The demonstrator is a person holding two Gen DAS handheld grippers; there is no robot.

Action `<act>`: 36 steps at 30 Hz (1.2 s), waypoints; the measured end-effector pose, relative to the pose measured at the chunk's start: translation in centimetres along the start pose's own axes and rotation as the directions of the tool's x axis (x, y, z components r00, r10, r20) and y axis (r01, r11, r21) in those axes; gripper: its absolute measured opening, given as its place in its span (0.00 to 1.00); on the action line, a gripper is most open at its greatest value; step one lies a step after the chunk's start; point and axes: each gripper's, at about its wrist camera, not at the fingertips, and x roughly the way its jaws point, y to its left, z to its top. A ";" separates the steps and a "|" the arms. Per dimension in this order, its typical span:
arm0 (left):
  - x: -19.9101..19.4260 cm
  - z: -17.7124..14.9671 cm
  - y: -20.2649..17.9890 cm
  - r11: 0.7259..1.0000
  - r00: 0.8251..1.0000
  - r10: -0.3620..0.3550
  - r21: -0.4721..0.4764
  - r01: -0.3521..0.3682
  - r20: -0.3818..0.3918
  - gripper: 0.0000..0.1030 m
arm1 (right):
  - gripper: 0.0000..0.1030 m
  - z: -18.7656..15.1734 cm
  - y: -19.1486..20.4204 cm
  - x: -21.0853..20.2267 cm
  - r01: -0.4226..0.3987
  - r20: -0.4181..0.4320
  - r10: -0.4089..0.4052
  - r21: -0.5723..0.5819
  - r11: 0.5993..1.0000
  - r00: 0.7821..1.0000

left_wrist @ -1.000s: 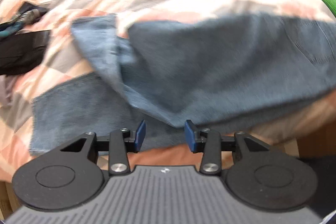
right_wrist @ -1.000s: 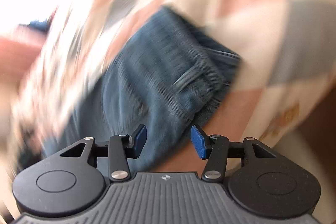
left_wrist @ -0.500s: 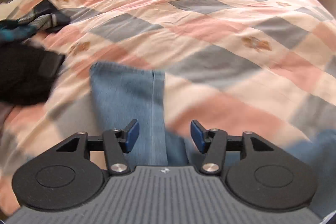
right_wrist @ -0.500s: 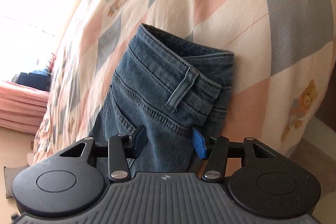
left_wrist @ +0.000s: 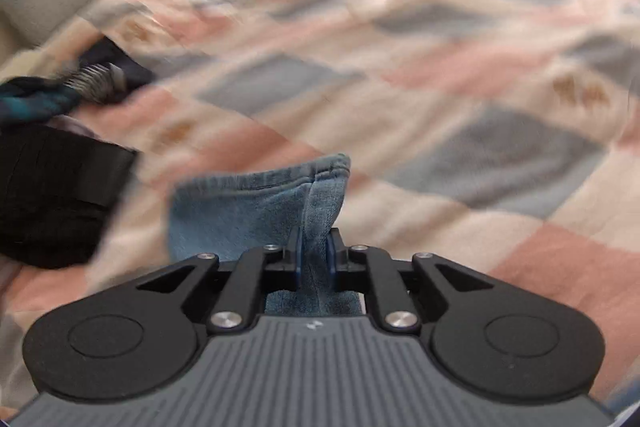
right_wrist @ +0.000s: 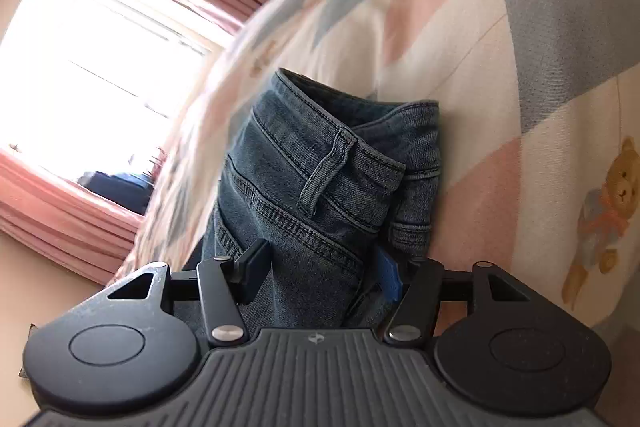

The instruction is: Fold clothes

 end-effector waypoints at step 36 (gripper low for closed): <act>-6.7 -18.7 19.1 0.605 0.988 -0.125 -0.782 0.148 0.090 0.23 | 0.63 0.5 -1.6 -5.1 -0.126 0.104 0.109 0.170 0.977 0.989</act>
